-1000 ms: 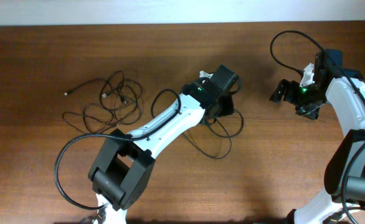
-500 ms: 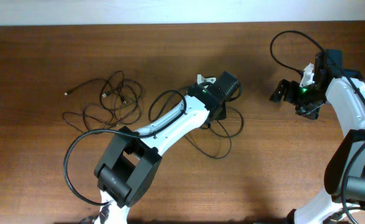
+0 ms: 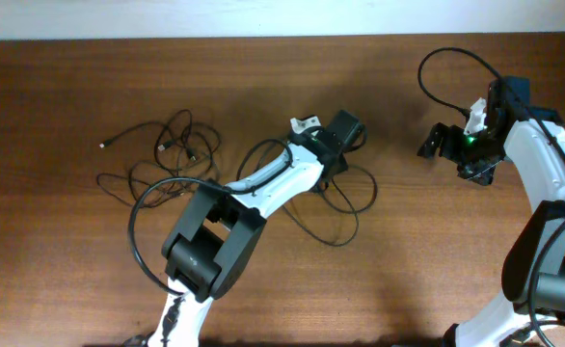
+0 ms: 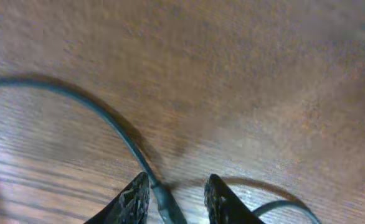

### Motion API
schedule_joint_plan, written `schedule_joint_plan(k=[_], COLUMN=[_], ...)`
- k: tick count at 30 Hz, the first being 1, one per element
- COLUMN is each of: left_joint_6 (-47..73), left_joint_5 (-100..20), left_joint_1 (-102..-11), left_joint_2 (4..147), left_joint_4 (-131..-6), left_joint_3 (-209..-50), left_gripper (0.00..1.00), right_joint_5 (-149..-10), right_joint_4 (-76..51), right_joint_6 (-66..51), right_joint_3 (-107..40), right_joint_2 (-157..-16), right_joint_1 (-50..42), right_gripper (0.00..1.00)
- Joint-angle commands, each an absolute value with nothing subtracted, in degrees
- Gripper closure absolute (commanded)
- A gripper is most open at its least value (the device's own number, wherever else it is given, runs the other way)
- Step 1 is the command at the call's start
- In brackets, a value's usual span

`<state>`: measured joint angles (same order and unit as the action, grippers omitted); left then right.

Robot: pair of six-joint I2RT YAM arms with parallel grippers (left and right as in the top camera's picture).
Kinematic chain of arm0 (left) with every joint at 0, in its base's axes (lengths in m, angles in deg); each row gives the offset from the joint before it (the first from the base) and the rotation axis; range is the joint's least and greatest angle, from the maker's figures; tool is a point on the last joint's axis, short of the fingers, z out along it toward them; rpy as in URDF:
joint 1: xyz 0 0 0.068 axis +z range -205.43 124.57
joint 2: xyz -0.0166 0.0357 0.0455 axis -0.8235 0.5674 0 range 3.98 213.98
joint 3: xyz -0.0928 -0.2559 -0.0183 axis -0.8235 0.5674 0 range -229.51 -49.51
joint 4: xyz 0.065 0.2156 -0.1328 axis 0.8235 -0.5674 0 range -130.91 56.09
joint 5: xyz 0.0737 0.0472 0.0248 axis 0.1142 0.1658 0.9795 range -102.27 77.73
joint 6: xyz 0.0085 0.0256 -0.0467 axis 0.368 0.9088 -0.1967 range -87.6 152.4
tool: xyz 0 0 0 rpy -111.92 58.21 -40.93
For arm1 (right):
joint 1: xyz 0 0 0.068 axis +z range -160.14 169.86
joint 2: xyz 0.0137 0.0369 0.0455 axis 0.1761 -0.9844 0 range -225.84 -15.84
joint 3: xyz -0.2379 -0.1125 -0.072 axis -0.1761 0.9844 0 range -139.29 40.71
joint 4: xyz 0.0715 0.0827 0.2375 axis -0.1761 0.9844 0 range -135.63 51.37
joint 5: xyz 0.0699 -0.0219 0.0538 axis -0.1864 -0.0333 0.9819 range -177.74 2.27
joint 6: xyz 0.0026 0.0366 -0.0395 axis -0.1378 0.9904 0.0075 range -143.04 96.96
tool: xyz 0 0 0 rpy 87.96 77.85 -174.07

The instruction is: Untangle cables

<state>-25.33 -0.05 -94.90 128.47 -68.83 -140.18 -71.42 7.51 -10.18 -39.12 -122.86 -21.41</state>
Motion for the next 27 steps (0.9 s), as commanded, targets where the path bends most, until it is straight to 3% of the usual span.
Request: schedule_joint_plan(k=[1, 7, 11, 16, 19, 21, 25, 27], left_joint_6=[-28.4, -24.4, -16.7, -16.0, -9.3, -8.2, -8.2, -8.2], left_joint_5=[-3.2, -6.6, -14.4, -15.5, -19.9, -20.3, -20.2, -20.0], left_joint_1=[-95.0, -94.0, -92.2, -93.3, -94.8, -95.2, -95.7, -96.2], left_joint_2=[132.1, 132.2, 132.1, 133.7, 135.3, 135.3, 135.3, 135.3], left_joint_4=[-68.6, -68.7, -78.6, -90.3, -92.4, -93.0, -94.5, -94.5], left_joint_3=[-140.6, -143.2, -154.7, -155.5, -155.5, -155.5, -155.3, -155.3], left_gripper=[0.72, 0.98, 0.95, 0.96, 0.94, 0.86, 0.83, 0.75], right_joint_5=[-71.9, -72.0, -72.0, -72.0, -71.9, -71.9, -71.9, -72.0], right_joint_4=[7.5, 7.5, 7.5, 7.5, 7.5, 7.5, 7.5, 7.5], right_joint_6=[-10.6, -10.6, -10.6, -10.6, -10.6, -10.6, -10.6, -10.6], right_joint_3=[-39.0, -39.0, -39.0, -39.0, -39.0, -39.0, -39.0, -39.0], right_joint_2=[-123.1, -123.1, -123.1, -123.1, -123.1, -123.1, -123.1, -123.1], right_joint_1=[-21.4, -21.4, -21.4, -21.4, -21.4, -21.4, -21.4, -21.4], right_gripper=[0.02, 0.02, 0.02, 0.02, 0.02, 0.01, 0.02, 0.02])
